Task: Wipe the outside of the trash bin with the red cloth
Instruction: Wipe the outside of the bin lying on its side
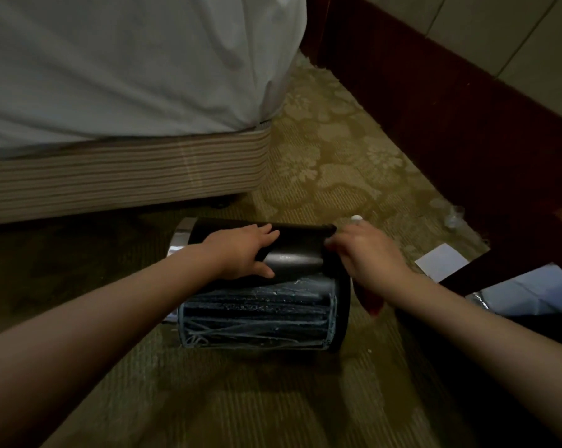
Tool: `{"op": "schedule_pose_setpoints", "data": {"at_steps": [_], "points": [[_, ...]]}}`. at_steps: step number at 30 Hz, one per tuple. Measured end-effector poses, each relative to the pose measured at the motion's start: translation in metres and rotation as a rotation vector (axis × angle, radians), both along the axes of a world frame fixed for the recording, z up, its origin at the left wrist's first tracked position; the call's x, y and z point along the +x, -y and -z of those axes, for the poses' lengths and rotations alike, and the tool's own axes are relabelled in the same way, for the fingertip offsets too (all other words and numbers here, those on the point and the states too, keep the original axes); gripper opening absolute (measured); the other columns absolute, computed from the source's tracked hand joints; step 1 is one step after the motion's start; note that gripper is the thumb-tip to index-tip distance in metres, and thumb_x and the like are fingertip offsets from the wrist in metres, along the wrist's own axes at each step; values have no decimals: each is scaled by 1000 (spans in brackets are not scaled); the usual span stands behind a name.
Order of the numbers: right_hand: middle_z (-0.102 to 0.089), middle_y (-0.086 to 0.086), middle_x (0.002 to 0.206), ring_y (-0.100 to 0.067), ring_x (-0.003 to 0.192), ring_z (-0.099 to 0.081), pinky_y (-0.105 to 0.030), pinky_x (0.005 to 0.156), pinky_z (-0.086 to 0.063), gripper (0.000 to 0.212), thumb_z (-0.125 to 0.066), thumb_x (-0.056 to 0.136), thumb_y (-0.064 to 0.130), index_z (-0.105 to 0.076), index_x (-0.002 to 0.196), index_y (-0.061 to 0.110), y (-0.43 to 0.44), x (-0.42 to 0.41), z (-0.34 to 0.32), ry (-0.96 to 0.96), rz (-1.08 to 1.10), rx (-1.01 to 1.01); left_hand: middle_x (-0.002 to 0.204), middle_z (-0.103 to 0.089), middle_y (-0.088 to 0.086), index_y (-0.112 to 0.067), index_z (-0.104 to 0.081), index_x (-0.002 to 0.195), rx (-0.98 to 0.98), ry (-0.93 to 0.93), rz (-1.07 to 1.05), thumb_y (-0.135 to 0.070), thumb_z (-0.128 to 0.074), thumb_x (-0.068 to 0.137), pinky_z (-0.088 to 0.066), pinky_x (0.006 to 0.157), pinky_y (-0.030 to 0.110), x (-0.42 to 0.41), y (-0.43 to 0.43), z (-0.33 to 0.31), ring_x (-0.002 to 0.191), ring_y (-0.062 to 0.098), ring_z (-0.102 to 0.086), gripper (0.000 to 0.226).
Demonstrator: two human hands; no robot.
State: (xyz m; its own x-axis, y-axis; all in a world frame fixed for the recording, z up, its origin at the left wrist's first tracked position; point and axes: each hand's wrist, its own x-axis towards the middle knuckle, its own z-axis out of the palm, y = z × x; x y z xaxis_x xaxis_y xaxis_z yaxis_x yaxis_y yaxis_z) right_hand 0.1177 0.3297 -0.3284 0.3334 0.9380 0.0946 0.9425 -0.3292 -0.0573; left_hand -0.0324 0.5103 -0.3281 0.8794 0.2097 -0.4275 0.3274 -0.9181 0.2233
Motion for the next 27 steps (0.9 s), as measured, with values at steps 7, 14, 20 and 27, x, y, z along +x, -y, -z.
{"op": "schedule_pose_setpoints", "data": {"at_steps": [7, 14, 20, 27], "points": [[-57, 1, 109, -22, 102, -49, -38, 82, -46, 29, -47, 90, 16, -63, 113, 21, -22, 2, -7, 73, 24, -150, 157, -3, -7, -27, -6, 149, -29, -11, -18, -51, -54, 86, -21, 115, 42, 5, -7, 2, 144, 15, -7, 83], [-62, 1, 103, -23, 92, -54, -37, 75, -47, 25, -54, 88, 17, -67, 109, 19, 13, -13, -3, 50, -117, -31, 157, -4, -6, -27, -7, 149, -23, -6, -5, -49, -56, 86, -22, 115, 40, 3, -3, -1, 144, 16, -9, 82], [-58, 0, 108, -24, 100, -47, -34, 77, -37, 28, -46, 90, 16, -62, 112, 17, -25, -7, 4, 180, 59, -77, 157, 0, -5, -27, -4, 149, -42, -31, 11, -45, -55, 87, -19, 116, 42, 0, -4, -1, 145, 16, -3, 82], [-67, -6, 98, -24, 73, -57, -34, 57, -47, 30, -72, 73, 9, -69, 102, 9, 15, -44, 20, 157, -331, 105, 157, 0, -7, -28, -3, 149, -36, -28, -4, -47, -54, 87, -16, 116, 39, -1, -1, -2, 144, 14, -3, 82]]}}
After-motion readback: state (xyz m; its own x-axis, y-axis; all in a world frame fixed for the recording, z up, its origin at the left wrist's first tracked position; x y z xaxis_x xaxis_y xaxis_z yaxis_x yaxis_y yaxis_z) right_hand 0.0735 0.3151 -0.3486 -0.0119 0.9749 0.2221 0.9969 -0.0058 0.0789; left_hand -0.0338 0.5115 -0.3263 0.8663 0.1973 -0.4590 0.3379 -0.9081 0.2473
